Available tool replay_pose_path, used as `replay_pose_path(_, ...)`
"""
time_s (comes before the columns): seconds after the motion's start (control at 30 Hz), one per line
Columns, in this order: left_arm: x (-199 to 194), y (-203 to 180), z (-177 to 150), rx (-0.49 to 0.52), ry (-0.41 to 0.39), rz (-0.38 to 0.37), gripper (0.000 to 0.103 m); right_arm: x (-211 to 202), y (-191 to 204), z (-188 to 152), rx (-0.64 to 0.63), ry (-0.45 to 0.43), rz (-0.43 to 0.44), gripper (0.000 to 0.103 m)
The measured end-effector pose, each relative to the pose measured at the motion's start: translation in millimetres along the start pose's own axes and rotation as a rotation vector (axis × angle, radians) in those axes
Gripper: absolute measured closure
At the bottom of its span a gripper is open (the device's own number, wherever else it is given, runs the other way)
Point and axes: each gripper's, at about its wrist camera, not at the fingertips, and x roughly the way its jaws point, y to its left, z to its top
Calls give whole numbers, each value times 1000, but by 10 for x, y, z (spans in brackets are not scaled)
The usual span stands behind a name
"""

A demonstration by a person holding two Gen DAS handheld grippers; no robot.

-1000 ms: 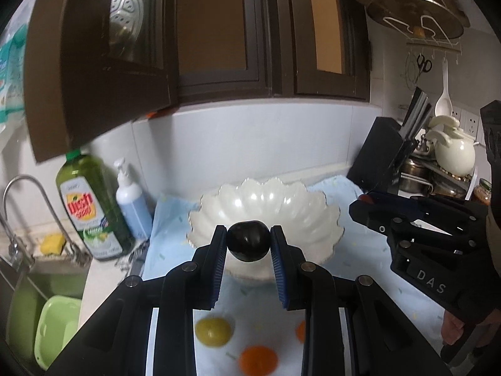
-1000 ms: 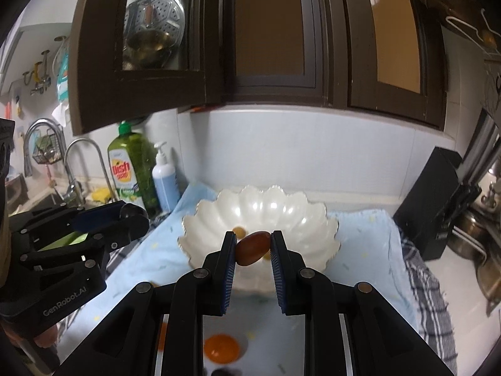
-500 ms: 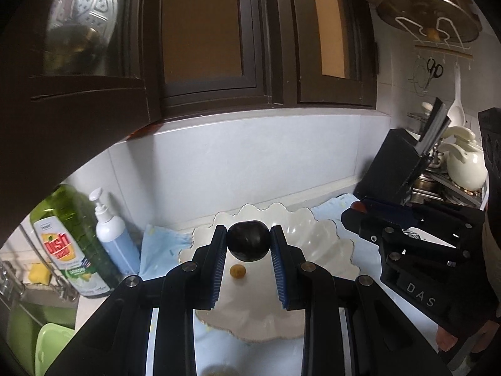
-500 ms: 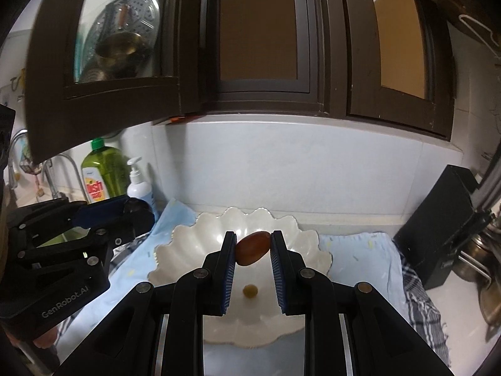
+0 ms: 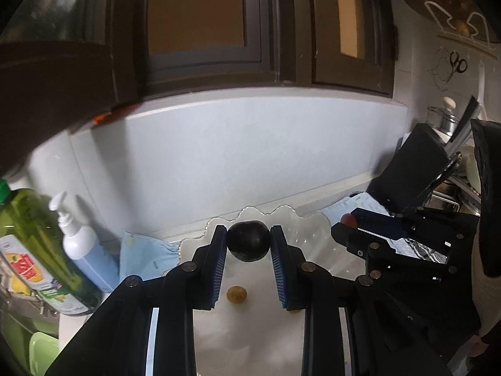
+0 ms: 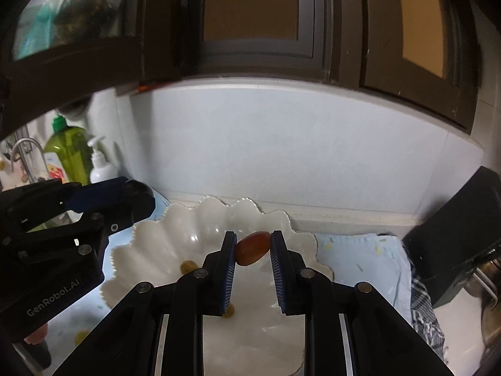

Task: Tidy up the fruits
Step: 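Open both grippers to release the plum and date into the bowl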

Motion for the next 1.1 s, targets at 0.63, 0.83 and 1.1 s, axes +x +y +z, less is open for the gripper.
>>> replay_pose_path(0.63, 920, 82, 16, 10, 224, -11, 74, 832, -280, -29, 34, 221, 22, 79)
replay_pose_path(0.83, 1049, 143, -6, -14, 266, -21, 71, 920, -300, -59, 31, 250, 8, 78)
replay_pose_path(1.1, 992, 224, 20, -21, 244, 34, 42, 918, -334, -49, 54, 246, -14, 60)
